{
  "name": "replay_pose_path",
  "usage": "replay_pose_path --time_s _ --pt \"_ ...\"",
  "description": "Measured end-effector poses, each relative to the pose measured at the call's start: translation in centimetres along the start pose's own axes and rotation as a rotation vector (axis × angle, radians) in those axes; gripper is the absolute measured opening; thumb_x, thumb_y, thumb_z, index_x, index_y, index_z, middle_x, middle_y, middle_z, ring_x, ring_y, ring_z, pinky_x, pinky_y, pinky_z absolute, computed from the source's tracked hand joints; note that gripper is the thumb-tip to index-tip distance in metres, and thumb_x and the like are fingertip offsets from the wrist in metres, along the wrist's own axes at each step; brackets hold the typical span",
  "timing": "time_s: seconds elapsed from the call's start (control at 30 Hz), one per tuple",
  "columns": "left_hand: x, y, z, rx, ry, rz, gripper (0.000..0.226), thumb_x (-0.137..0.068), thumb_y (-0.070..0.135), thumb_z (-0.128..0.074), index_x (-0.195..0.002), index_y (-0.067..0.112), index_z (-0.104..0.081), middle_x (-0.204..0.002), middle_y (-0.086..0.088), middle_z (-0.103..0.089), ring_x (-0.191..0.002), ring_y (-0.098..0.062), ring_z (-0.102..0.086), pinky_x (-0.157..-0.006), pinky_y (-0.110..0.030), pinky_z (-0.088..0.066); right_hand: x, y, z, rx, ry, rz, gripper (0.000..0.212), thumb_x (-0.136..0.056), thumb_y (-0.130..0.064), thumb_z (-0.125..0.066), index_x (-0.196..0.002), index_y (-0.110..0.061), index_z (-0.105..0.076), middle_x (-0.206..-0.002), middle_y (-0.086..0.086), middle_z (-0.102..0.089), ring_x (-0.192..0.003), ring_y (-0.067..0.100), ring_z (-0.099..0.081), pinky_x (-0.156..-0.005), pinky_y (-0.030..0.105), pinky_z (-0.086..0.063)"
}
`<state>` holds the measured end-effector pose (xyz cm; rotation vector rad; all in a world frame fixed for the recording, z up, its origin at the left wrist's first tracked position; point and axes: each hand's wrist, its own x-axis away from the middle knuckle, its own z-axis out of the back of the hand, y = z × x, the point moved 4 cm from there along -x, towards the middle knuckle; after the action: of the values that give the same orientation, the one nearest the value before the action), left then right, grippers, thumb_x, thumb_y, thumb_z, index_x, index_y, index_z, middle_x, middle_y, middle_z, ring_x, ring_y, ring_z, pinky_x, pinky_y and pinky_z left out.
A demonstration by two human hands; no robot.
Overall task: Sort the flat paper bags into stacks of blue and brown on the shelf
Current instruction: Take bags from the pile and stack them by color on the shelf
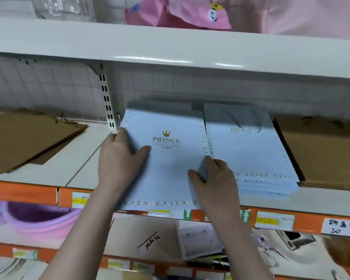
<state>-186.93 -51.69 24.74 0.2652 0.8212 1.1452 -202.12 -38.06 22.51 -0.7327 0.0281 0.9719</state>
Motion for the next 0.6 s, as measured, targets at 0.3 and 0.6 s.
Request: replay_pose_path --time_s 0.3,0.6 --pt "-4.4 -1.9 -2.2 -0.046 -0.02 -0.005 0.044 -0.082 0.035 -0.065 -0.109 0.002 -0.053 -0.108 -0.019 -0.058 -0.105 -0.036 -0.048 -0.084 -0.039 -0.036 -3.6 -0.6 -3.6 0.023 -0.066 -0.055 0.043 -0.095 -0.035 -0.042 -0.127 -0.007 -0.042 -0.123 0.006 -0.044 -0.11 0.022 -0.039 -0.091 0.031 -0.036" --pt "-7.7 -3.8 -4.3 0.002 -0.067 0.007 0.039 -0.085 0.032 -0.062 -0.108 0.001 -0.052 -0.109 -0.018 -0.057 -0.107 -0.035 -0.049 -0.085 -0.037 -0.036 -6.6 -2.1 -6.0 0.146 -0.028 -0.057 0.052 -0.097 -0.038 -0.039 -0.14 -0.009 -0.034 -0.132 0.007 -0.041 -0.118 0.022 -0.038 -0.097 0.031 -0.035"
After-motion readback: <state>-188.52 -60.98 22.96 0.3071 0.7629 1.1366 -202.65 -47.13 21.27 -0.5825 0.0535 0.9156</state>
